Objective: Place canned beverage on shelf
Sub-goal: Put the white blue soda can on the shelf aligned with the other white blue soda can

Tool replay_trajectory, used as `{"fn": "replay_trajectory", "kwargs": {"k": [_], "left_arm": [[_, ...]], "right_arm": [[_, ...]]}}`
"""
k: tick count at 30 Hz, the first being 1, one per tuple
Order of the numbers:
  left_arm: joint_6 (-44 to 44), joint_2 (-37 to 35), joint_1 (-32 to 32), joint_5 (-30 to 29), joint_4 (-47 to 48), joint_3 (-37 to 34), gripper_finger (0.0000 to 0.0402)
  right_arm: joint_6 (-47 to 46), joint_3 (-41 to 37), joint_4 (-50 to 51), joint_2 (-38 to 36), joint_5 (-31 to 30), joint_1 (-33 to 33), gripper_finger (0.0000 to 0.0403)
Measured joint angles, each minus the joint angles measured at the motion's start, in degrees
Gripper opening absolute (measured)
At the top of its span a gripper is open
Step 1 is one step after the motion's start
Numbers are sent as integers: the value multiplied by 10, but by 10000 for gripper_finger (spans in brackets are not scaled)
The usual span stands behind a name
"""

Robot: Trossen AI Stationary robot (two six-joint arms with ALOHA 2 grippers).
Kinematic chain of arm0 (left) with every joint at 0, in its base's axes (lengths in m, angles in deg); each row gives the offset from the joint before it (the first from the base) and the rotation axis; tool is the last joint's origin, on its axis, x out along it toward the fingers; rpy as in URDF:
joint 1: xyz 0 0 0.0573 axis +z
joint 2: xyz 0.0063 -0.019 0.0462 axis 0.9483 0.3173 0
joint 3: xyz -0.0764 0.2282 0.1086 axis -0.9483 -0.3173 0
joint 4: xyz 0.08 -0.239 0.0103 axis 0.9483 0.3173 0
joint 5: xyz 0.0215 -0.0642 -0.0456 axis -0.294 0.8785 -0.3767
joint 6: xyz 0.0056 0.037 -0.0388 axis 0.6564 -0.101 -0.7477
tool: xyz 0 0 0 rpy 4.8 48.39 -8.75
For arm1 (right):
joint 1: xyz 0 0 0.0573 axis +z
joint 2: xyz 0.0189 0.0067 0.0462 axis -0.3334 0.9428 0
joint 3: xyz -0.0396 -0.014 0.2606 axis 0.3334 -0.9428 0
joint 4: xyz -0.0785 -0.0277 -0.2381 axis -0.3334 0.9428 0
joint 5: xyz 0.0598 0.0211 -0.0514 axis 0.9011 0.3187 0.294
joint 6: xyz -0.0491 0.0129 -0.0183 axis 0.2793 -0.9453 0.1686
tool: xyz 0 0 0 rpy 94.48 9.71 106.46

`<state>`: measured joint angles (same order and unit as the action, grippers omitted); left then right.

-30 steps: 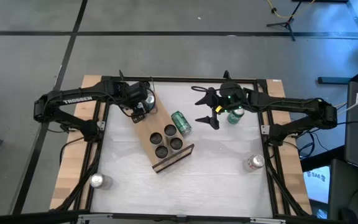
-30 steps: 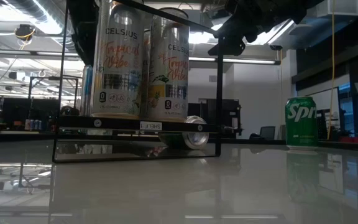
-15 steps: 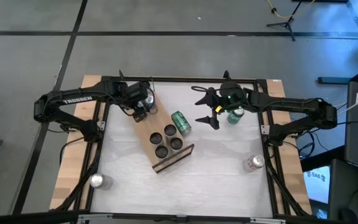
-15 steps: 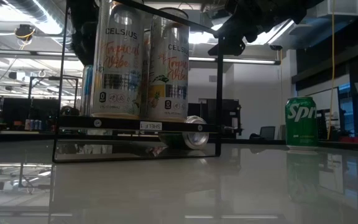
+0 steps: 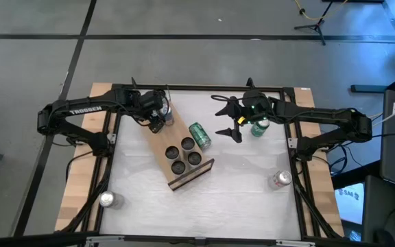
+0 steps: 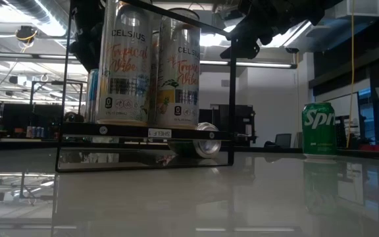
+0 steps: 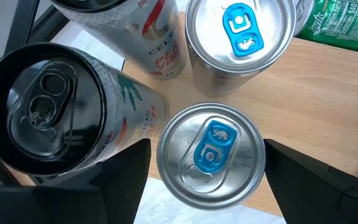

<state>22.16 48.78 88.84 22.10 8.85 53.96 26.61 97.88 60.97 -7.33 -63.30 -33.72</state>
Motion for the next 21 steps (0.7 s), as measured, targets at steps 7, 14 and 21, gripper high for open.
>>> {"fn": "replay_trajectory", "kwargs": {"k": [7,14,21], "left_arm": [[-3,0,0,-1,0,0,293],[-33,0,0,-1,0,0,292],[-45,0,0,0,0,0,292]], "right_arm": [[0,0,0,0,0,0,380],[0,0,0,0,0,0,380],[0,0,0,0,0,0,380]]}}
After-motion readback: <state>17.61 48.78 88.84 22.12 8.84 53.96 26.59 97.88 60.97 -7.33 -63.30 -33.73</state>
